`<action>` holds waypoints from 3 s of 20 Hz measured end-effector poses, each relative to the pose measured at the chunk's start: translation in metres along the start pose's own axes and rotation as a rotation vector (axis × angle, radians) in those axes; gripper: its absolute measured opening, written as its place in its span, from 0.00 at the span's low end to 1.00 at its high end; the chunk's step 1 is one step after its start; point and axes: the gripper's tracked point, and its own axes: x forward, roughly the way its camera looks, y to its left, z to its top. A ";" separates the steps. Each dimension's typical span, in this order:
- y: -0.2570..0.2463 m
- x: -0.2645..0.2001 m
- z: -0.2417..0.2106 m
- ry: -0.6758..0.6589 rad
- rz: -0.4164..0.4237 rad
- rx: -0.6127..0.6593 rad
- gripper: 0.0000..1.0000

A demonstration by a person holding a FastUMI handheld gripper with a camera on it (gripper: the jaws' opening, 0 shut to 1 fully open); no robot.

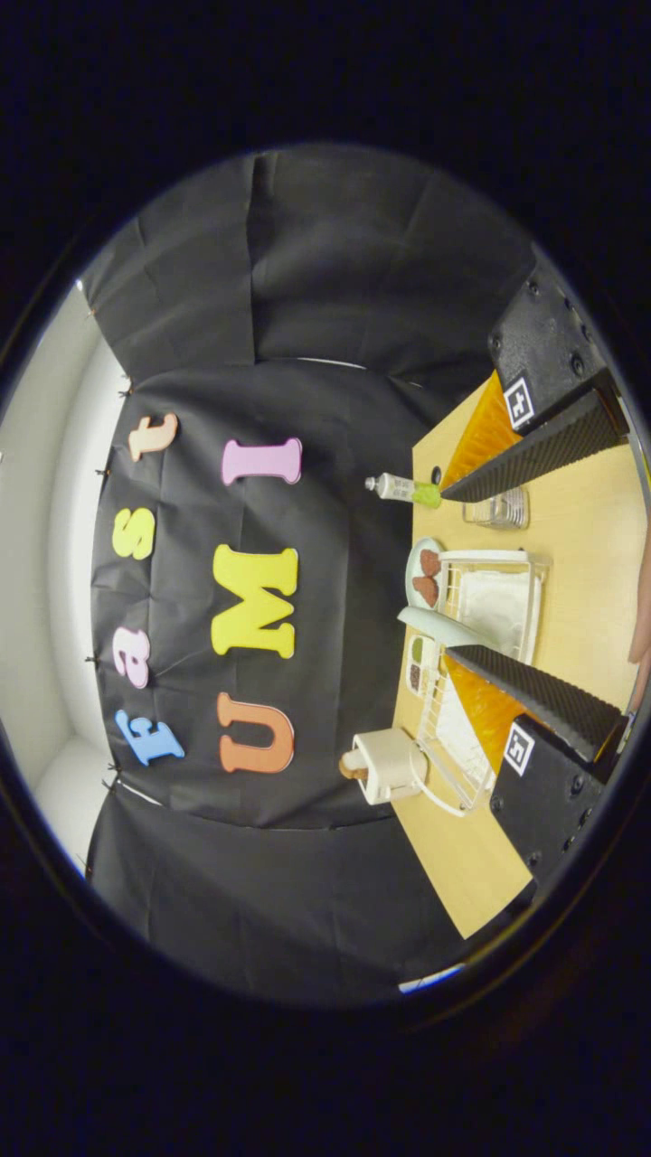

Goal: Take the plate from the dish rack, then take the spoon from the basket and place it into the plate.

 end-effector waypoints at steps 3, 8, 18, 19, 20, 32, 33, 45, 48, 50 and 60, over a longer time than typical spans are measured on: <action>0.013 0.030 0.021 0.075 0.013 -0.002 1.00; 0.025 0.095 0.041 0.234 -0.004 -0.038 1.00; 0.042 0.202 0.014 0.654 -0.005 0.023 0.96; 0.043 0.209 0.011 0.674 -0.004 0.021 0.94; 0.043 0.215 0.006 0.694 -0.007 0.020 0.91; 0.061 0.216 -0.023 0.935 -0.195 0.010 0.28; 0.066 0.214 -0.021 0.929 -0.215 -0.004 0.27; 0.068 0.183 0.012 0.790 -0.603 -0.158 0.19; 0.085 0.174 0.016 0.752 -0.579 -0.154 0.19; 0.088 0.165 0.023 0.722 -0.564 -0.164 0.19; 0.100 0.097 -0.023 0.680 -0.177 0.086 0.19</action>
